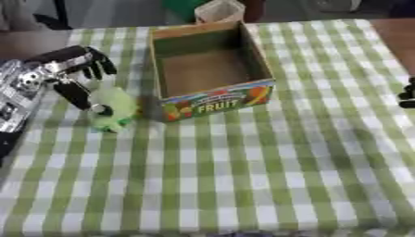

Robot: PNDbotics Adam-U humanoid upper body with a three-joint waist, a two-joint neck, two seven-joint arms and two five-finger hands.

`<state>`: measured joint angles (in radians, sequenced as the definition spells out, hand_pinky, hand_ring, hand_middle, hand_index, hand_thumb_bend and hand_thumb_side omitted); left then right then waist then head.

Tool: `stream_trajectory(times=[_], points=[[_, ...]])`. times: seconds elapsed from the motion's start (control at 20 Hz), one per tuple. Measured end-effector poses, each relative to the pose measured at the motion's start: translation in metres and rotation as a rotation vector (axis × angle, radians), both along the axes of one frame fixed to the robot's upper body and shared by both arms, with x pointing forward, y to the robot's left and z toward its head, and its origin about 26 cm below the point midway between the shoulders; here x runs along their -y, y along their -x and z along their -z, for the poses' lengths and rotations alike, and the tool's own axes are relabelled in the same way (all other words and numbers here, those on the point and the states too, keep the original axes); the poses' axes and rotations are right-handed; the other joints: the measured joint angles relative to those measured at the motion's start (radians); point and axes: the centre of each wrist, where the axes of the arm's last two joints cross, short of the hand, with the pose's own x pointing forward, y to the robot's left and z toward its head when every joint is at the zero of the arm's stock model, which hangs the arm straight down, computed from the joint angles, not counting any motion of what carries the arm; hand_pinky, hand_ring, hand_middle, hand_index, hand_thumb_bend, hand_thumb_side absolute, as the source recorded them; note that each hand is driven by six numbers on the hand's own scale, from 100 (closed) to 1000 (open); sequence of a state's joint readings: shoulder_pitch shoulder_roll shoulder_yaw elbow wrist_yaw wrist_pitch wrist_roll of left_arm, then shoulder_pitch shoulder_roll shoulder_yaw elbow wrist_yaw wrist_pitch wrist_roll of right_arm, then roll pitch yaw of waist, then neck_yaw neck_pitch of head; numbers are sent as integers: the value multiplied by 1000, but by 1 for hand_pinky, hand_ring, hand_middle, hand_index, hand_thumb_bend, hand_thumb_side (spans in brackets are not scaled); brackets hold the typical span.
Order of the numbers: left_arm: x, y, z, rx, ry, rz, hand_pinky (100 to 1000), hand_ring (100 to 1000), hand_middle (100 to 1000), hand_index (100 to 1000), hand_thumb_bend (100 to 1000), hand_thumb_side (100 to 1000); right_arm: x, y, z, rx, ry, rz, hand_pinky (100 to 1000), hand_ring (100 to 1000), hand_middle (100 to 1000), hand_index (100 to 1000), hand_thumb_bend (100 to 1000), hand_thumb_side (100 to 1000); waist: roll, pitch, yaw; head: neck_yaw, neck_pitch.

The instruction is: Pick up objects on the table and place them in the box.

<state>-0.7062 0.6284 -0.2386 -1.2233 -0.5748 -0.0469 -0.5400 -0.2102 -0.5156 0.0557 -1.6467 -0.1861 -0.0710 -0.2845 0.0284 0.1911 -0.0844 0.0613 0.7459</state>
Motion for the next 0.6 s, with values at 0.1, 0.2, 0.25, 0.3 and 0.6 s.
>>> stream_trajectory(times=[0.1,0.2,0.25,0.3,0.6], points=[[0,-2,5,-23,-13,7,666,658,676,756,745,126,0,0,0,0,0,-1,611,618,562,662,100,512,0,0,0,1,0],[1,-3,8,-48,-26,18,664,655,673,756,748,124,0,0,0,0,0,-1,611,618,562,662,100,512,0,0,-1,2,0],[1,-4,10,-63,-33,25,653,631,647,737,737,129,0,0,0,0,0,-1,610,618,562,662,100,512,0,0,-1,2,0],[0,-4,11,-77,-41,32,643,615,628,724,728,131,0,0,0,-1,0,-1,610,618,562,662,100,512,0,-1,-1,2,0],[-1,-5,13,-94,-72,39,490,320,281,390,467,124,0,0,0,-1,0,-1,610,618,562,662,100,513,0,-1,-1,2,0]])
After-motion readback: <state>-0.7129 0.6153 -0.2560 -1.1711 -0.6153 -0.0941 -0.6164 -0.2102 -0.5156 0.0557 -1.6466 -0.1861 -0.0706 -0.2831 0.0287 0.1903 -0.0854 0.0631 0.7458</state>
